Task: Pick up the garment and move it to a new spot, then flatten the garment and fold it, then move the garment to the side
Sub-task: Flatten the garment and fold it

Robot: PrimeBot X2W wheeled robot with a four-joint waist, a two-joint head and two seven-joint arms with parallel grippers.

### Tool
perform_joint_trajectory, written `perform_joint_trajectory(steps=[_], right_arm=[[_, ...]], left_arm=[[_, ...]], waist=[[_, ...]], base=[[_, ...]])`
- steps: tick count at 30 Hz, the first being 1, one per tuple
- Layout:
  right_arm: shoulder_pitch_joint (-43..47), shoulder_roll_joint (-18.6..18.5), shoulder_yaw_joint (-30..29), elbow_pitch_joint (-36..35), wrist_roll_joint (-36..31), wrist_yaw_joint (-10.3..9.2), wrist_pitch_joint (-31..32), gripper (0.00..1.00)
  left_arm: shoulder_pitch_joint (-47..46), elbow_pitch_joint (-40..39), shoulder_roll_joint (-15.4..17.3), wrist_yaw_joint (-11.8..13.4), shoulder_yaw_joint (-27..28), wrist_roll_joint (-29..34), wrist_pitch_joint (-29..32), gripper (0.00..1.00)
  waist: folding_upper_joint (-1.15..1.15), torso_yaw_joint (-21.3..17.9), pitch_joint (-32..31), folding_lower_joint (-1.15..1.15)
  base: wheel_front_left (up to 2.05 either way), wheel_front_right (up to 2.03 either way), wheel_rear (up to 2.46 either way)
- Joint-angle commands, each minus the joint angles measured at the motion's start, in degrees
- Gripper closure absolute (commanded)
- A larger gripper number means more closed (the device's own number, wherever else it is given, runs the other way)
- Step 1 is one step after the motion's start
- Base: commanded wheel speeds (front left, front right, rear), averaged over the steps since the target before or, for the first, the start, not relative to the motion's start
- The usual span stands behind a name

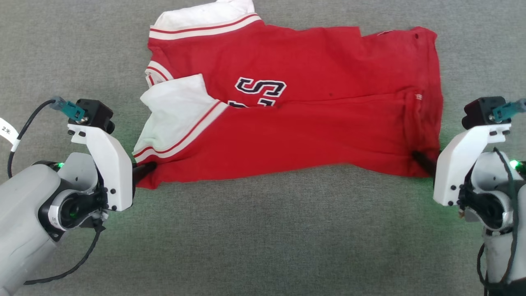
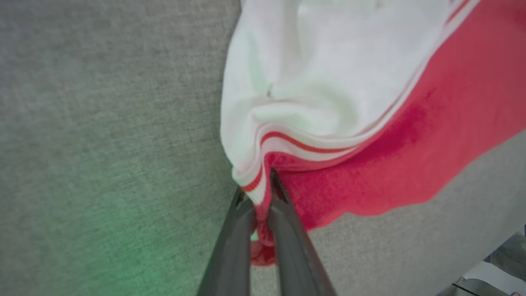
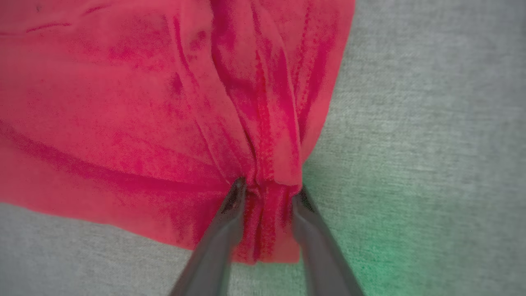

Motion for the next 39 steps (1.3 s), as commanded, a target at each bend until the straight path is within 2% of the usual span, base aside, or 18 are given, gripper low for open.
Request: perform_joint_trajectory(steps=[1, 7, 13, 18, 26, 29, 33, 34, 35, 36, 37, 38, 39], right_arm=[[2.26, 0.6, 1.67, 4.39, 0.26, -0.01, 2.31, 1.0], [0.65, -1.57, 0.46, 2.14, 1.84, -0.03, 4.46, 1.0], [1.26, -3.92, -0.21, -3.75, 4.54, -0.02, 8.81, 1.0], [2.83, -4.66, -1.32, -9.59, 6.7, -0.02, 13.52, 1.0], [8.83, -5.18, -4.66, -17.99, 8.69, -0.02, 21.59, 1.0], [11.38, -4.2, -6.56, -20.26, 8.75, -0.02, 23.43, 1.0], [13.53, -3.63, -7.54, -20.71, 7.88, -0.02, 21.62, 1.0], [13.84, -3.42, -7.29, -19.95, 7.65, -0.02, 20.75, 1.0], [14.02, -3.25, -6.99, -19.16, 7.54, -0.02, 19.66, 1.0], [14.0, -3.22, -6.45, -18.14, 7.15, -0.02, 18.42, 0.86], [14.04, -3.26, -5.85, -17.04, 6.86, -0.02, 17.27, 0.79], [13.85, -2.98, -5.56, -15.86, 6.82, -0.02, 15.86, 0.58], [13.6, -3.15, -5.03, -14.85, 6.31, -0.02, 14.32, 0.22]], left_arm=[[0.85, 1.47, -1.35, 0.25, -1.25, 0.52, -0.05, 1.0], [1.13, 0.88, 0.56, 0.7, -0.29, -0.4, 0.01, 1.0], [2.11, -3.45, 3.8, 2.33, 0.72, -1.44, 0.4, 1.0], [3.44, -9.11, 7.12, 5.34, 1.39, -2.08, 0.5, 1.0], [8.64, -20.0, 12.68, 12.38, 0.91, -4.06, 0.18, 1.0], [11.14, -22.99, 13.87, 14.53, 0.21, -5.09, -0.08, 1.0], [13.26, -23.43, 13.0, 15.31, -0.7, -5.34, -0.84, 0.99], [13.48, -22.8, 12.52, 15.23, -0.94, -5.5, -0.77, 0.77], [13.58, -22.02, 11.87, 14.94, -1.18, -5.62, -0.59, 0.66], [13.62, -21.11, 11.2, 14.67, -1.35, -5.76, -0.43, 0.56], [13.54, -20.32, 10.55, 14.33, -1.53, -5.77, -0.22, 0.0], [13.36, -19.29, 9.97, 14.22, -1.69, -5.88, 0.05, 0.0], [13.05, -18.36, 9.54, 13.97, -1.78, -5.91, 0.33, 0.0]], waist=[[-0.01, 0.32, 0.0, 0.0], [-0.01, 0.71, -0.59, 0.0], [-0.01, 1.2, -1.61, 0.0], [-0.01, 1.87, -2.24, 0.0], [-0.01, 2.61, -2.61, 0.0], [-0.01, 2.85, -2.45, 0.0], [-0.01, 2.96, -2.28, 0.0], [-0.01, 2.96, -2.39, 0.0], [-0.01, 2.91, -2.55, 0.0], [-0.01, 2.74, -2.81, 0.0], [-0.01, 2.59, -2.95, 0.0], [-0.01, 2.44, -3.14, 0.0], [-0.01, 2.29, -3.36, 0.0]], base=[[0.0, 0.0, 0.0], [0.0, 0.0, 0.0], [0.0, 0.0, 0.0], [0.0, 0.0, 0.0], [0.0, 0.0, 0.0], [0.0, 0.0, 0.0], [0.0, 0.0, 0.0], [0.0, 0.0, 0.0], [0.0, 0.0, 0.0], [0.0, 0.0, 0.0], [0.0, 0.0, 0.0], [0.0, 0.0, 0.0], [0.0, 0.0, 0.0]])
